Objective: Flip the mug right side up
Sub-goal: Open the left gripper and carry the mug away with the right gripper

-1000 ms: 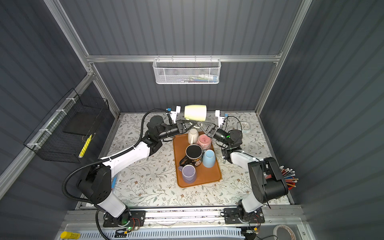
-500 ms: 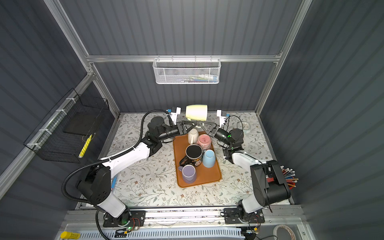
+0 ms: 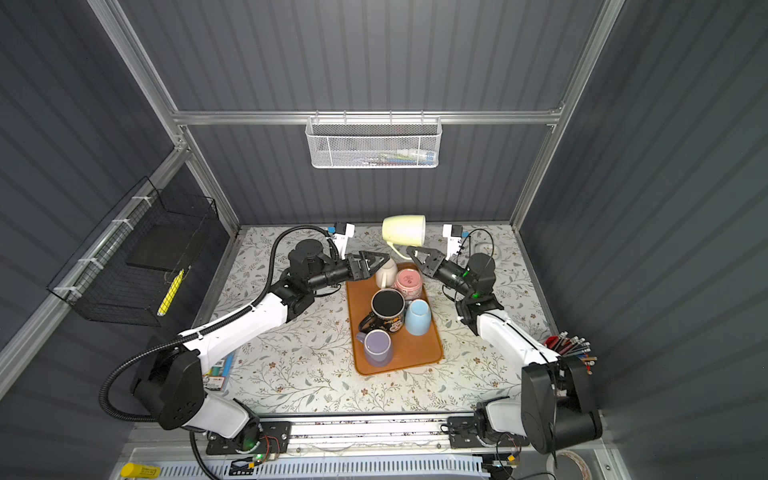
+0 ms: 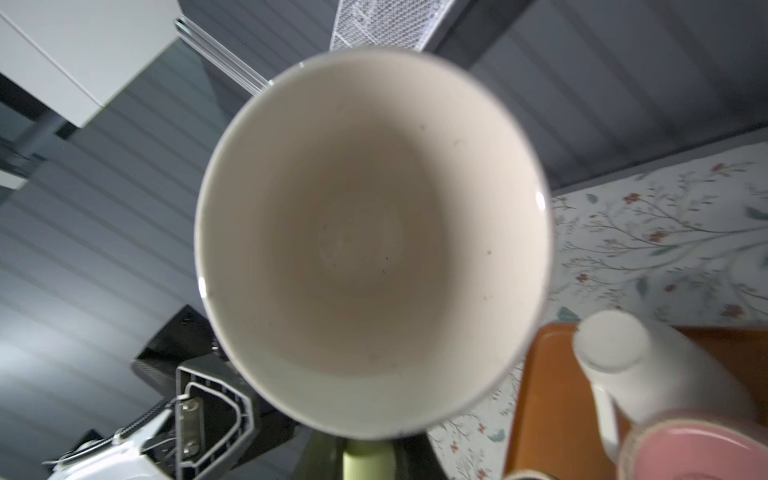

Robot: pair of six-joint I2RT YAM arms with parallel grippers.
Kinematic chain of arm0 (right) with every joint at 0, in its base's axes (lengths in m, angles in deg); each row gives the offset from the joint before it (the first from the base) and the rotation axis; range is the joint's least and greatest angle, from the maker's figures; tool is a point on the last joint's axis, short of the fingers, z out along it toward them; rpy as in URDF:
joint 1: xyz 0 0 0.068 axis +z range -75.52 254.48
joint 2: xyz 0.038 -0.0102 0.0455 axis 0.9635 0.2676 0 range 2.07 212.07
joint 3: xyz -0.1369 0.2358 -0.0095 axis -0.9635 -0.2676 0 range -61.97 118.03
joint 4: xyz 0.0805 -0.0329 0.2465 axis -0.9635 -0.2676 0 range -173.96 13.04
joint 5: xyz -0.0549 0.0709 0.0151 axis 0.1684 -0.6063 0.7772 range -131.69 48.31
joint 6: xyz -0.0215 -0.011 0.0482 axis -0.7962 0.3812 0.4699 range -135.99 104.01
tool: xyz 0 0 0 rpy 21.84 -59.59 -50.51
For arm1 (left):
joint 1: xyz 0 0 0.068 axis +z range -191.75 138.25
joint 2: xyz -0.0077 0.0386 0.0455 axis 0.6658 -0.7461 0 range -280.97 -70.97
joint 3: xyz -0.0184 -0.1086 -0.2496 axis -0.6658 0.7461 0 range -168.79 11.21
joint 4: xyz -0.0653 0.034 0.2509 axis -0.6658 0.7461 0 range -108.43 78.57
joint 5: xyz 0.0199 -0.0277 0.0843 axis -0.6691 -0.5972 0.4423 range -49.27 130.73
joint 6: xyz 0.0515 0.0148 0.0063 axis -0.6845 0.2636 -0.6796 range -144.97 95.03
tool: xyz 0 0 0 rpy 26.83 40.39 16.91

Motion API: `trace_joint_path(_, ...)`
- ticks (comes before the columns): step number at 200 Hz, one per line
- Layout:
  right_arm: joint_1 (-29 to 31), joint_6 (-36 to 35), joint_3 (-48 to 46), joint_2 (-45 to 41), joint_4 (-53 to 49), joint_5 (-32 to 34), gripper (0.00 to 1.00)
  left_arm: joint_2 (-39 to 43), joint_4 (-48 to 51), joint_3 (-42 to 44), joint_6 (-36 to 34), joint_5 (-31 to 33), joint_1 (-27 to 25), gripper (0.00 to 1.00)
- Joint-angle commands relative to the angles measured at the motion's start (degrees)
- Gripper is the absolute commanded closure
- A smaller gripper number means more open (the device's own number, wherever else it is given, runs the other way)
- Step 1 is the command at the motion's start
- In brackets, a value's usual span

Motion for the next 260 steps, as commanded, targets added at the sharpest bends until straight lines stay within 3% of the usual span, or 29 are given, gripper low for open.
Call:
trace_joint_path(1, -0.22, -13.02, 6.35, -3.86, -17.62, 8.19, 1.0, 4.12, 8.69, 0.6, -8.11, 5.12, 0.41, 0.0)
trace_joint_path(47, -0.99, -25.2, 21.76, 1.29, -48.39, 25.29, 1.0, 7.09, 21.44, -0.27, -14.26, 15.45, 0.48, 0.0)
trace_joint_path(68, -1.85, -29.0, 28.41, 6.3, -55.64, 29.39, 1.0, 7.1, 26.93, -0.87, -15.39, 20.25, 0.43, 0.0)
trace_joint_path(131, -2.8, -38.48, 49.77, 25.1, -74.82, 39.42, 1.0, 11.74, 28.84, 5.73, -16.04, 25.67, 0.43, 0.0)
trace_joint_path(175, -3.09, -42.61, 60.49, 36.32, -82.01, 44.63, 1.0, 14.39, 28.95, 9.52, -15.91, 26.99, 0.41, 0.0)
trace_joint_path(260, -3.9, -51.79, 66.81, 46.95, -82.6, 51.2, 1.0, 18.77, 28.67, 14.57, -17.22, 28.38, 0.44, 0.0)
